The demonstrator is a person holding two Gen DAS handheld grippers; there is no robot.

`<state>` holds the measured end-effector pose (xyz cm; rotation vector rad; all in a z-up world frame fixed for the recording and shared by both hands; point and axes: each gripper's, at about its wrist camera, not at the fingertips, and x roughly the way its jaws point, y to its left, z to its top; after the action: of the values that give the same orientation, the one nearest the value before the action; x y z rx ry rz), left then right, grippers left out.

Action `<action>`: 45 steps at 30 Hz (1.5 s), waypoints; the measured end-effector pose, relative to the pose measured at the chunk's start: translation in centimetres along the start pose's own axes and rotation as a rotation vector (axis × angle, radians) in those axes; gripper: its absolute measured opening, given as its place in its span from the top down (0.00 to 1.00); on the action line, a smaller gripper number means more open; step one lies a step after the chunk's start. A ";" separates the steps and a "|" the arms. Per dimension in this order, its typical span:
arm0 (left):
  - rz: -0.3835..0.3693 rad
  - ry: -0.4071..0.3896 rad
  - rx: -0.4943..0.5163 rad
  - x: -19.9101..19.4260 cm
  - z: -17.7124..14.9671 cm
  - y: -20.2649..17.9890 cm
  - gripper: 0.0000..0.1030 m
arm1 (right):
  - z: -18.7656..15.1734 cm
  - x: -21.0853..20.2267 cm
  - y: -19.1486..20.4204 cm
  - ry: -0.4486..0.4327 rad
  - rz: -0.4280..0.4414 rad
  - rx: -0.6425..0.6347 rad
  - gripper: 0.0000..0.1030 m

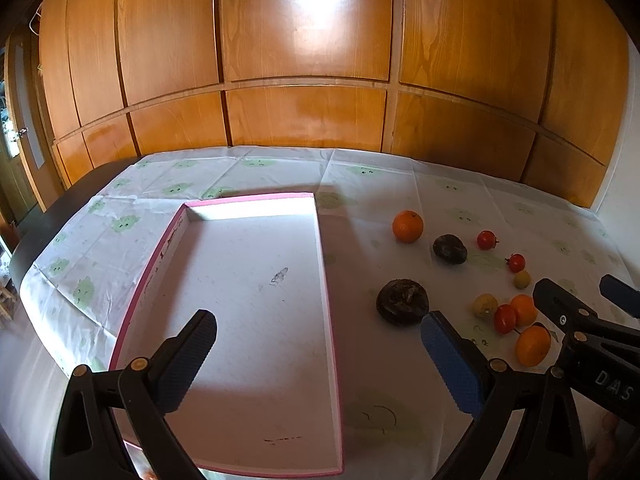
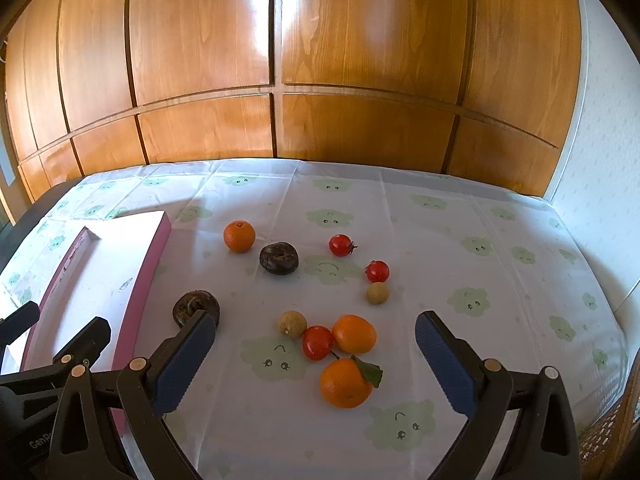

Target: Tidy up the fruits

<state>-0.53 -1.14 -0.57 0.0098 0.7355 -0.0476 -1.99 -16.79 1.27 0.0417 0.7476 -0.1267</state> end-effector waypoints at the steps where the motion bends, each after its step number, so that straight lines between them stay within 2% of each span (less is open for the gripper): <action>1: 0.000 0.000 0.000 0.0 0.0 0.0 0.00 | 0.0 0.0 0.0 0.000 0.000 0.001 0.01; 45: -0.020 0.002 -0.002 -0.5 0.3 -0.4 0.00 | 0.3 -0.5 -0.2 -0.013 -0.005 0.001 0.01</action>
<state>-0.73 -1.55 -0.01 0.0008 0.7377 -0.0659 -2.16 -16.97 1.81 0.0404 0.7348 -0.1318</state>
